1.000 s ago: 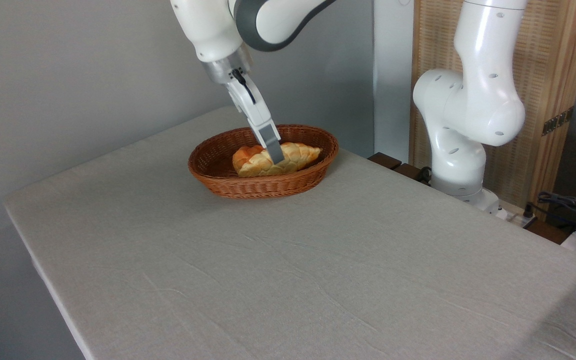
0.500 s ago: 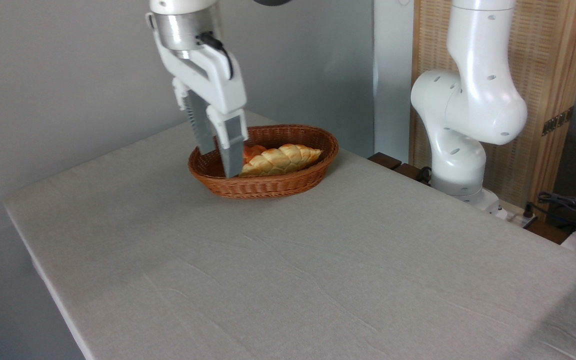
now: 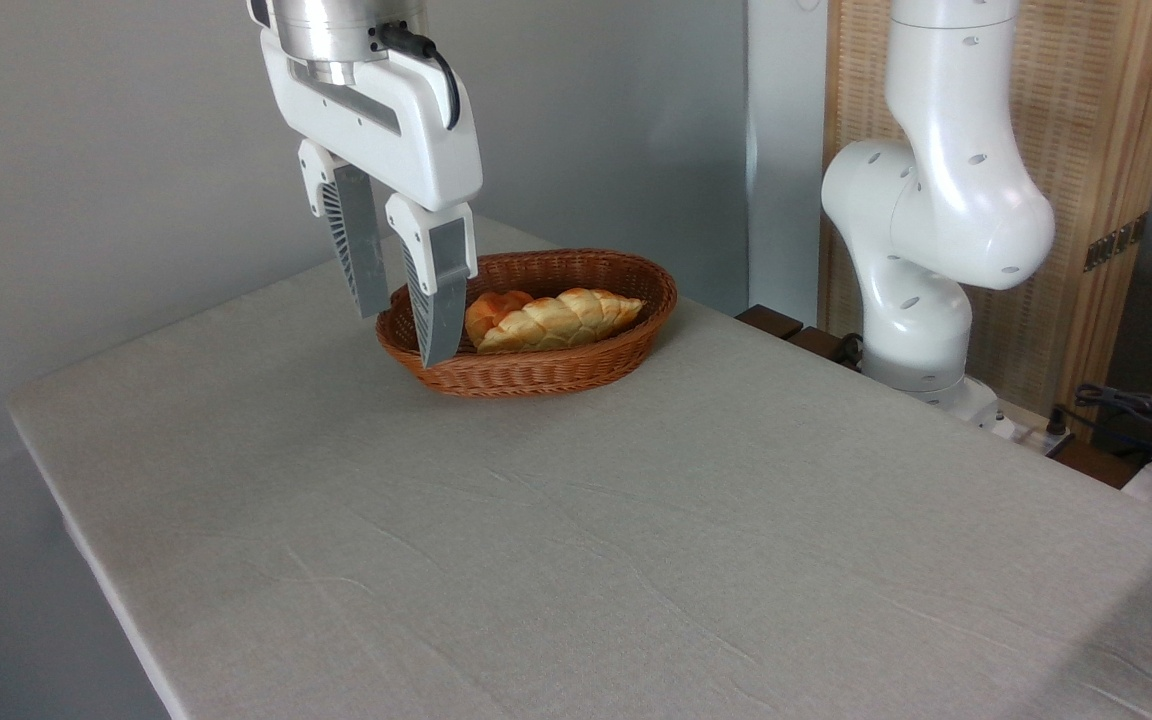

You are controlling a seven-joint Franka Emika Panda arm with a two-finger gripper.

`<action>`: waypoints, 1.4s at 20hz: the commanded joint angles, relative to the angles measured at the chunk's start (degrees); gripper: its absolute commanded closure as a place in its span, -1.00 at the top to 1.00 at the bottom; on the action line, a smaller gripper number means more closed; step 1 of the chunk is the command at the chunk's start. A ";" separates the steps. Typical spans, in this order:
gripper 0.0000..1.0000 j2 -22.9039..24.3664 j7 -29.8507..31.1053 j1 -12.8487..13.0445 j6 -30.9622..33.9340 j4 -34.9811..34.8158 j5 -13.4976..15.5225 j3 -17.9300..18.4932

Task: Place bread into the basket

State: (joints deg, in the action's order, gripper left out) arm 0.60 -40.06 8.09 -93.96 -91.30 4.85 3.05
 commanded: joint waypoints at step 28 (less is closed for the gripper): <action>1.00 -0.17 7.10 -4.57 6.95 2.53 -4.68 -6.66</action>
State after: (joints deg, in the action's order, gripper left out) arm 0.39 -33.23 3.04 -89.17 -90.34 1.00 -5.73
